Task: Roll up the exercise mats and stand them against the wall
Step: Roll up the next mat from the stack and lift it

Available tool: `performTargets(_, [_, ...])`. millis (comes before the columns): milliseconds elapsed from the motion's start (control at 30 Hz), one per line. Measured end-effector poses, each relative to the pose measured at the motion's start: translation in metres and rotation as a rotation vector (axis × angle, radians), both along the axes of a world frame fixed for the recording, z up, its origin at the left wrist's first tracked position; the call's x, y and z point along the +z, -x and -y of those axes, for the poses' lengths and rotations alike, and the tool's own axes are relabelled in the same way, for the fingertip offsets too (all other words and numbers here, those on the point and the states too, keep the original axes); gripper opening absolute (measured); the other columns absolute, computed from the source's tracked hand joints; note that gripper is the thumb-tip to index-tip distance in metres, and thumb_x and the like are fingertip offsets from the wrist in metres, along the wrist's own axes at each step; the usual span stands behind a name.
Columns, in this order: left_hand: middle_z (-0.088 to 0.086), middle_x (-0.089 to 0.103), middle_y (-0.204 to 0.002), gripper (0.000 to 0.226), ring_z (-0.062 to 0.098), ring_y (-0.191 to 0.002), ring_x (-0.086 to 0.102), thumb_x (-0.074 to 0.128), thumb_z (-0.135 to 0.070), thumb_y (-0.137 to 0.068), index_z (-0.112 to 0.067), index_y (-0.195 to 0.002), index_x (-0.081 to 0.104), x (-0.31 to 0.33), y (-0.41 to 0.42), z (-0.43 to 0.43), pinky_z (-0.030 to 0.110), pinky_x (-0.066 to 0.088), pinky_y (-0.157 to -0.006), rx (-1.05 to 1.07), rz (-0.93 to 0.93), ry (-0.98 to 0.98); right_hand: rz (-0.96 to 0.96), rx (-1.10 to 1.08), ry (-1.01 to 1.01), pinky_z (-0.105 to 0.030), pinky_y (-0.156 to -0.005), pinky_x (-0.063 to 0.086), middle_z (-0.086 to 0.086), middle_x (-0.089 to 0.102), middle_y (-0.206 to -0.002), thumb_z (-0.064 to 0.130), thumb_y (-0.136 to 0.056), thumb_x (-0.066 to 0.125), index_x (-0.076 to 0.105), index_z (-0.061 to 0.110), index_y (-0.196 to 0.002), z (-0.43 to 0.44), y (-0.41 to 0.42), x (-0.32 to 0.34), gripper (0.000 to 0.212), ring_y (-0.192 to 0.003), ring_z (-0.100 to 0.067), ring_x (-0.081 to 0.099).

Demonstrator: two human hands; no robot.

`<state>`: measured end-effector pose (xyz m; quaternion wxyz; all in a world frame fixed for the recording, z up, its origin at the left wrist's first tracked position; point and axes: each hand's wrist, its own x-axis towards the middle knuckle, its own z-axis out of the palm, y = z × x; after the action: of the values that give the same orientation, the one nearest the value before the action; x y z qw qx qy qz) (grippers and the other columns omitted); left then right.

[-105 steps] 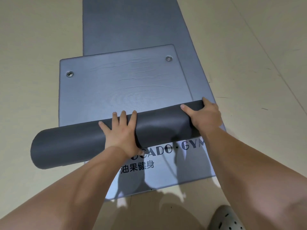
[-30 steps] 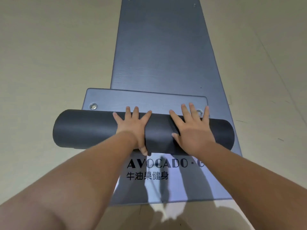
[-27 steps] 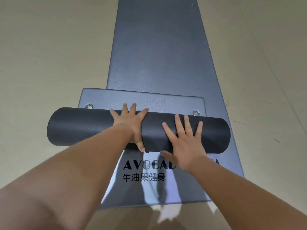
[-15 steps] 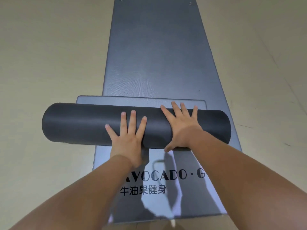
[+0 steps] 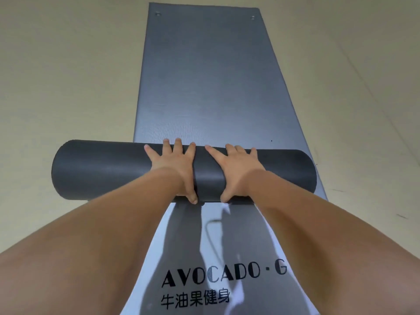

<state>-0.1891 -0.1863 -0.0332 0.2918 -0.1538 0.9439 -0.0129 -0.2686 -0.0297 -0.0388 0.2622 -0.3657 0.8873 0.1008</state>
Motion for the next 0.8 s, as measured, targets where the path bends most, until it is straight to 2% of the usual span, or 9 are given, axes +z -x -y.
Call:
performTargets(67, [0.013, -0.004, -0.169, 0.142, 0.043, -0.155, -0.004, 0.085, -0.060, -0.059, -0.024, -0.161, -0.008, 0.003, -0.007, -0.011, 0.078, 0.007, -0.114, -0.042, -0.062, 0.065, 0.055, -0.015, 0.011, -0.060, -0.111, 0.032, -0.010, 0.044, -0.145, 0.051, -0.054, 0.092, -0.009, 0.047, -0.161, 0.005, 0.012, 0.007, 0.147, -0.135, -0.032, 0.042])
performTargets(167, [0.016, -0.004, -0.168, 0.125, 0.047, -0.153, -0.003, 0.079, -0.041, -0.075, -0.021, -0.159, -0.011, -0.005, -0.027, -0.023, 0.073, 0.009, -0.116, -0.032, -0.168, 0.081, 0.099, -0.035, 0.021, -0.050, -0.100, 0.043, -0.003, 0.051, -0.131, 0.048, -0.054, 0.094, 0.000, 0.048, -0.162, 0.010, 0.020, 0.011, 0.143, -0.122, -0.029, 0.052])
performTargets(267, [0.017, 0.002, -0.168, 0.101, 0.047, -0.153, 0.000, 0.065, -0.022, -0.088, -0.021, -0.160, -0.006, -0.006, -0.036, -0.021, 0.070, 0.011, -0.118, -0.035, -0.230, 0.067, 0.104, -0.051, 0.012, -0.049, -0.097, 0.050, -0.001, 0.055, -0.121, 0.047, -0.056, 0.094, 0.005, 0.047, -0.161, 0.011, 0.015, 0.015, 0.138, -0.111, -0.029, 0.057])
performTargets(467, [0.014, 0.008, -0.168, 0.092, 0.042, -0.154, 0.005, 0.062, -0.015, -0.091, -0.025, -0.159, 0.001, 0.006, -0.058, -0.019, 0.064, 0.015, -0.120, -0.125, -0.207, 0.039, 0.070, -0.144, 0.006, -0.047, -0.091, 0.053, -0.001, 0.052, -0.115, 0.047, -0.064, 0.089, 0.001, 0.044, -0.163, 0.002, -0.036, 0.015, 0.133, -0.105, -0.030, 0.060])
performTargets(567, [0.007, 0.007, -0.170, 0.093, 0.036, -0.156, 0.001, 0.066, -0.026, -0.090, -0.030, -0.160, 0.005, 0.005, -0.083, -0.010, 0.060, 0.008, -0.123, -0.186, -0.229, -0.077, 0.094, -0.237, 0.005, -0.049, -0.092, 0.054, 0.000, 0.050, -0.109, 0.043, -0.064, 0.086, 0.002, 0.042, -0.162, -0.005, -0.072, 0.017, 0.128, -0.098, -0.029, 0.057])
performTargets(633, [0.000, 0.009, -0.171, 0.097, 0.029, -0.157, -0.002, 0.070, -0.054, -0.080, -0.035, -0.160, 0.017, 0.005, -0.102, -0.006, 0.059, -0.003, -0.124, -0.168, -0.282, -0.281, 0.154, -0.304, 0.022, -0.053, -0.092, 0.056, -0.001, 0.056, -0.110, 0.043, -0.060, 0.085, 0.005, 0.038, -0.160, -0.011, -0.099, 0.016, 0.128, -0.099, -0.030, 0.059])
performTargets(700, [-0.005, 0.015, -0.170, 0.095, 0.021, -0.157, -0.003, 0.053, -0.080, -0.071, -0.040, -0.155, 0.033, 0.012, -0.117, -0.004, 0.055, -0.012, -0.123, -0.107, -0.318, -0.484, 0.209, -0.382, 0.063, -0.053, -0.092, 0.057, -0.002, 0.060, -0.111, 0.043, -0.057, 0.082, 0.007, 0.034, -0.161, -0.018, -0.130, 0.014, 0.128, -0.103, -0.032, 0.061])
performTargets(800, [-0.006, 0.018, -0.170, 0.093, 0.016, -0.157, -0.003, 0.028, -0.087, -0.071, -0.041, -0.150, 0.043, 0.014, -0.137, -0.004, 0.054, -0.012, -0.124, -0.122, -0.359, -0.497, 0.272, -0.478, 0.096, -0.043, -0.089, 0.057, -0.001, 0.062, -0.119, 0.049, -0.060, 0.083, 0.014, 0.030, -0.160, -0.026, -0.167, 0.010, 0.122, -0.108, -0.030, 0.062])
